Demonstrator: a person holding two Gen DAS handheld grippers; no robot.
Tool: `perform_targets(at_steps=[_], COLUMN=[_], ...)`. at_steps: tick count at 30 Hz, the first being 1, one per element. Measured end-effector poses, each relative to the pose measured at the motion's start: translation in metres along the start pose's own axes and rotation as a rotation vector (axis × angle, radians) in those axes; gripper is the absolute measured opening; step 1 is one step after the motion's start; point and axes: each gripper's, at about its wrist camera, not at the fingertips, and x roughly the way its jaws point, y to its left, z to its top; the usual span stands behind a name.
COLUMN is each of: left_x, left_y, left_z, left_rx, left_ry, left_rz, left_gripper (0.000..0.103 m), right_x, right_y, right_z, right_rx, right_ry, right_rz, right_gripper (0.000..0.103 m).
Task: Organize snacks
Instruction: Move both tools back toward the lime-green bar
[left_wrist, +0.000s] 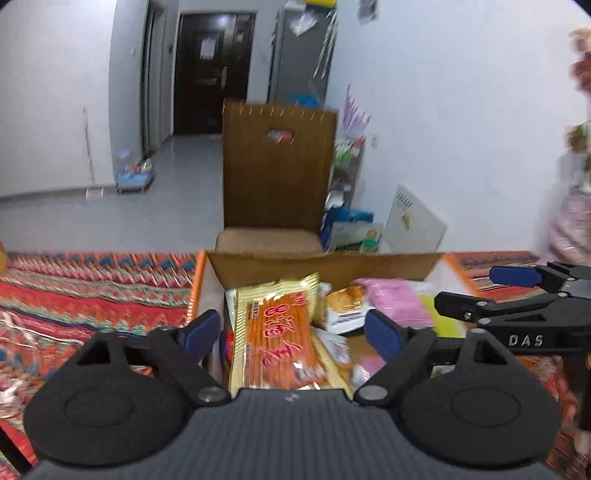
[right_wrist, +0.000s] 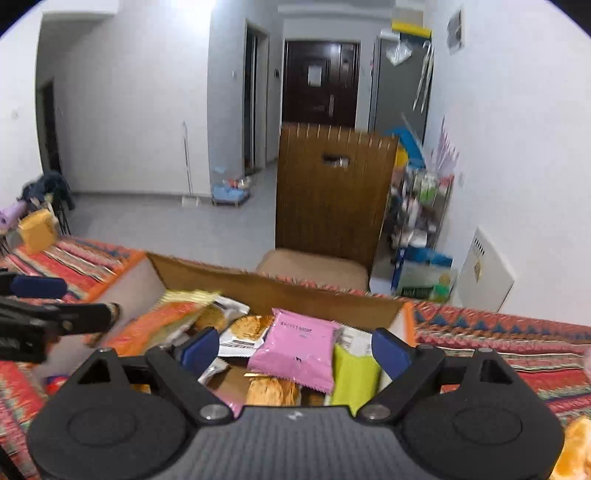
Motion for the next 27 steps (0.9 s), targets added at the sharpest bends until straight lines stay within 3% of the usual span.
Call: perform_targets(at_steps=[5, 8, 14, 21, 27], left_x=[-0.111, -0.173, -0.252, -0.295, -0.295], left_y=[-0.018, -0.03, -0.052, -0.066, -0.064], left_z=[-0.032, -0.068, -0.164, -0.26, -0.3], left_rx=[0.071, 0.097, 0.025, -0.073, -0.045], left_ry=[-0.113, -0.162, -0.151, -0.08, 0.002], left_rz=[-0.032, -0.02, -0.022, 0.005, 0.087], left_gripper=[0.103, 0.103, 0.103, 0.103, 0.103], right_x=[-0.108, -0.174, -0.282, -0.33, -0.342], right_y=[-0.007, -0.005, 0.003, 0.03, 0.033], right_z=[-0.028, -0.059, -0.151, -0.26, -0.316], right_rx=[0.022, 0.021, 0.053, 0.066, 0.148], right_ry=[-0.07, -0.122, -0.204, -0.11, -0.038], right_rz=[0.057, 0.072, 0.088, 0.019, 0.011], right_gripper=[0.092, 0.103, 0.103, 0.103, 0.103])
